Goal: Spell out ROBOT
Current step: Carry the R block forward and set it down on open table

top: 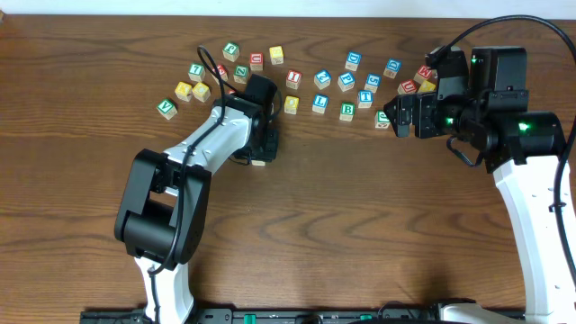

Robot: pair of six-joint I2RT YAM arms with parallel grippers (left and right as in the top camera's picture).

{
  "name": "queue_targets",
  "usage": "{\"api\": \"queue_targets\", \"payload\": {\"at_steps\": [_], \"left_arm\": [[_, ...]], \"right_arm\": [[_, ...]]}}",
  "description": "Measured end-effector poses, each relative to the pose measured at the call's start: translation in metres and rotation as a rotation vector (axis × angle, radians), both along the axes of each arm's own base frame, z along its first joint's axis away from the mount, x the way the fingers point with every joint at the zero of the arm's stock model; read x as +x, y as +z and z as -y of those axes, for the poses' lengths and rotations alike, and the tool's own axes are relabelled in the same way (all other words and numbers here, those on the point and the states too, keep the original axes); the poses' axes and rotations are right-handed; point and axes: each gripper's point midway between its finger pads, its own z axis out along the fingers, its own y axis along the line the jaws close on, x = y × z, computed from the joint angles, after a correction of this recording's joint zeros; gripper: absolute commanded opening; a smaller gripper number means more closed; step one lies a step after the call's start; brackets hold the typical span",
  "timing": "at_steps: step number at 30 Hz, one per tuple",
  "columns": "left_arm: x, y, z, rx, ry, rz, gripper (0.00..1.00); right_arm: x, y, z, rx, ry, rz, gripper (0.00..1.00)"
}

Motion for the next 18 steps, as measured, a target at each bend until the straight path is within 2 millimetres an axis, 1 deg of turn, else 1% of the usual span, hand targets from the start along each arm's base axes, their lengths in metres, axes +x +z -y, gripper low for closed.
{"api": "queue_targets", "payload": {"at_steps": [3, 7, 9, 11, 15, 18], "left_arm": [[-0.001, 0.000, 0.000, 0.002, 0.000, -0.005, 0.39], [-0.010, 0.001, -0.004, 0.017, -0.001, -0.044, 0.40], [-0.009, 0.005, -0.003, 0.018, -0.003, -0.047, 0.49], [-0.001, 0.014, -0.001, 0.011, -0.005, -0.027, 0.52], [0.008, 0.030, 0.003, -0.005, -0.007, 0.016, 0.53], [0.011, 0.053, 0.004, -0.025, -0.007, 0.067, 0.53]], "right_arm": [[0.000, 0.000, 0.000, 0.000, 0.000, 0.000, 0.99], [0.000, 0.000, 0.000, 0.000, 0.000, 0.000, 0.99], [0.000, 0.000, 0.000, 0.000, 0.000, 0.000, 0.99], [0.000, 0.000, 0.000, 0.000, 0.000, 0.000, 0.99], [0.000, 0.000, 0.000, 0.000, 0.000, 0.000, 0.99], [0.000, 0.000, 0.000, 0.000, 0.000, 0.000, 0.99]]}}
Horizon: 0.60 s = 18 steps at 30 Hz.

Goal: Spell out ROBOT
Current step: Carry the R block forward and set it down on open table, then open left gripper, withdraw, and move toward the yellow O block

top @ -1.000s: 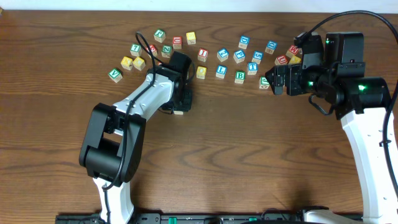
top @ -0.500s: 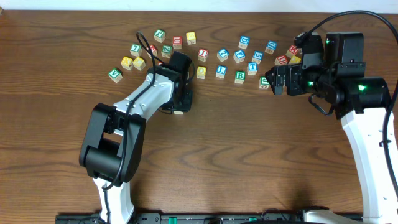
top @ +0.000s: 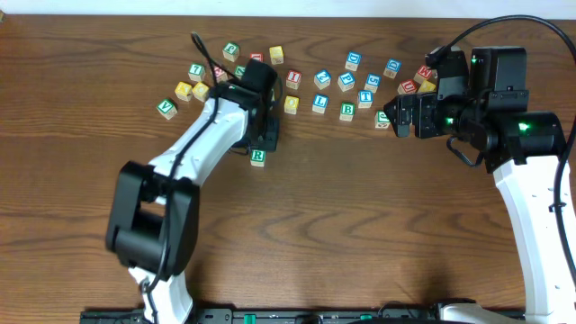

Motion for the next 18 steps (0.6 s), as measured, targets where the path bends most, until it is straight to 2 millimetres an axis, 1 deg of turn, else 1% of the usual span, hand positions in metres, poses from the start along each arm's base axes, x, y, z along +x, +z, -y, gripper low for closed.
{"api": "queue_targets", "payload": {"at_steps": [5, 9, 12, 18], "left_arm": [[0.003, 0.048, 0.001, -0.043, 0.000, 0.111, 0.53], [-0.001, 0.085, -0.001, -0.072, 0.003, 0.184, 0.53], [-0.005, 0.114, -0.009, -0.085, 0.015, 0.222, 0.53], [-0.007, 0.156, -0.031, -0.089, 0.066, 0.252, 0.53]], "right_arm": [[0.000, 0.000, 0.000, 0.000, 0.000, 0.000, 0.99], [0.000, 0.000, 0.000, 0.000, 0.000, 0.000, 0.99], [0.000, 0.000, 0.000, 0.000, 0.000, 0.000, 0.99], [0.000, 0.000, 0.000, 0.000, 0.000, 0.000, 0.99]]}}
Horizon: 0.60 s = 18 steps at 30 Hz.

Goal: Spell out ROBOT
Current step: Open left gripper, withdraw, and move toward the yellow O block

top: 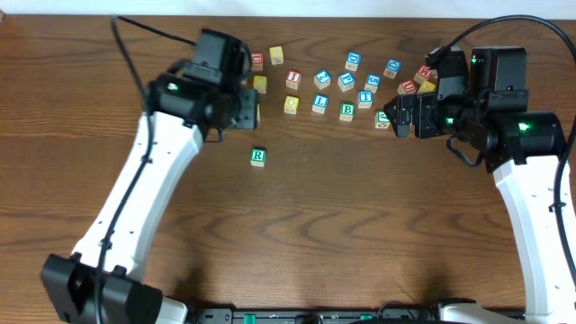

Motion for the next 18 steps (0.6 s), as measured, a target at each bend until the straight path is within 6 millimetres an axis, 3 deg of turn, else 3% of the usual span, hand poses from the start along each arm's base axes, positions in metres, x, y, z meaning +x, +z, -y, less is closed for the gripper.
{"api": "queue_targets", "payload": {"at_steps": [11, 14, 18], "left_arm": [[0.013, 0.041, -0.003, -0.020, 0.016, 0.065, 0.53], [0.026, 0.047, 0.001, -0.015, 0.013, 0.054, 0.53], [0.058, 0.035, 0.013, 0.000, -0.009, 0.039, 0.53]], "right_arm": [[0.000, 0.004, -0.007, 0.034, 0.026, 0.010, 0.99], [0.001, 0.004, -0.008, 0.037, 0.028, 0.014, 0.99], [0.001, 0.004, -0.008, 0.037, 0.029, 0.014, 0.99]]}}
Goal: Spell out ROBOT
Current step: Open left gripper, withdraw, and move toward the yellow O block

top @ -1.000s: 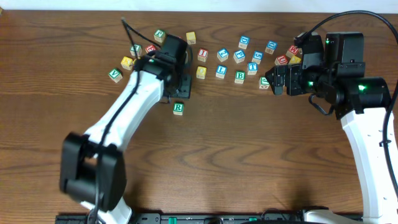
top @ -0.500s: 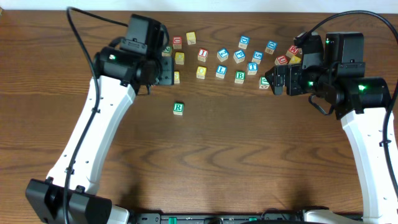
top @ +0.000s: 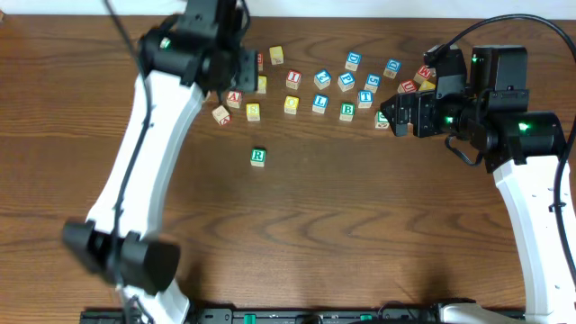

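A wooden block with a green R [top: 258, 157] lies alone on the brown table, in front of the scattered row of letter blocks. My left gripper [top: 245, 65] is raised high over the back left of the row, and its fingers are hidden under the wrist. My right gripper [top: 385, 116] is low at the right end of the row. It stands open around a green-lettered block [top: 381, 117] at its tips. In the row a green B [top: 347, 111] and a blue T [top: 364, 98] can be read.
Other blocks lie along the back: a red A [top: 234, 96], a yellow one [top: 254, 112], a blue L [top: 319, 102], and red and yellow ones [top: 416, 83] behind the right gripper. The left arm's white link [top: 144, 162] slants over the left of the table.
My left arm has risen and swung back, its gripper now farther behind the block row. The right gripper has edged slightly left over the green-lettered block. The R block has not moved.
My left gripper was low in front of the row, covering a block. Then it stood just behind the R block, which lay free on the table. After that it was drawn back to the row, and now higher. The right gripper stayed by its green-lettered block.
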Robot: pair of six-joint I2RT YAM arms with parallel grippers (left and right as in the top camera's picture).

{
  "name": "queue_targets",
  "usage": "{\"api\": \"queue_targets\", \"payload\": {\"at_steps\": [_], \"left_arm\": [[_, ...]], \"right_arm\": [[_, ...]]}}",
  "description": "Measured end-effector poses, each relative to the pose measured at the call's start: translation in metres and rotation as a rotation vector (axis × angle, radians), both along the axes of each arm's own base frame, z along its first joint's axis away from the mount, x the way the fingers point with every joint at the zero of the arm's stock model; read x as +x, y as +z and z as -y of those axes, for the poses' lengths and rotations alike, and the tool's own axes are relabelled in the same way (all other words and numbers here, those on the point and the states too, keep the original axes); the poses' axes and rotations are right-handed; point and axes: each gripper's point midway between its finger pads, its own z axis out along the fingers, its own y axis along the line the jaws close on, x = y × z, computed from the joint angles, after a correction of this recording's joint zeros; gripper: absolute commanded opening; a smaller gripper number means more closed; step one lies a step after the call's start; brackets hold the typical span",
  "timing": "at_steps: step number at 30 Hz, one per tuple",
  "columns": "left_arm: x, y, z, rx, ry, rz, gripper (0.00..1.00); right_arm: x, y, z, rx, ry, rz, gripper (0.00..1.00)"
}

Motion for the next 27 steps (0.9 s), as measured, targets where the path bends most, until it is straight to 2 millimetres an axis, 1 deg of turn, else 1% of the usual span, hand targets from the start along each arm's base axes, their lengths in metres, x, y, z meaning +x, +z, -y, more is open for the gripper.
{"api": "queue_targets", "payload": {"at_steps": [2, 4, 9, 12, 13, 14, 15, 17, 20, 27], "left_arm": [[0.013, -0.014, 0.008, 0.006, -0.010, -0.014, 0.53], [0.023, -0.035, 0.018, 0.016, -0.026, -0.043, 0.53], [0.031, -0.093, 0.040, 0.049, -0.064, -0.139, 0.53], [0.036, -0.123, 0.051, 0.062, -0.081, -0.173, 0.53], [0.040, -0.134, 0.055, 0.064, -0.085, -0.179, 0.54], [0.043, -0.141, 0.058, 0.064, -0.088, -0.178, 0.57], [0.046, -0.148, 0.061, 0.064, -0.091, -0.178, 0.59], [0.052, -0.161, 0.066, 0.062, -0.089, -0.178, 0.64], [0.058, -0.173, 0.070, 0.057, -0.082, -0.174, 0.67], [0.075, -0.186, 0.078, 0.033, -0.069, -0.131, 0.68]], "right_arm": [[0.000, 0.000, 0.000, 0.000, 0.001, 0.000, 0.99], [0.000, 0.000, 0.000, 0.001, 0.001, 0.000, 0.99], [0.000, 0.000, 0.000, 0.002, 0.002, 0.001, 0.99], [0.000, 0.000, 0.000, 0.002, 0.002, 0.000, 0.99], [0.000, 0.000, 0.000, 0.002, 0.002, 0.000, 0.99], [0.000, 0.000, 0.000, 0.002, 0.002, 0.000, 0.99], [0.000, 0.000, 0.000, 0.002, 0.002, 0.000, 0.99], [0.000, 0.000, 0.000, 0.002, 0.002, 0.000, 0.99], [0.000, 0.000, 0.000, 0.002, 0.002, 0.000, 0.99], [0.000, 0.000, 0.000, 0.002, 0.002, 0.000, 0.99]]}}
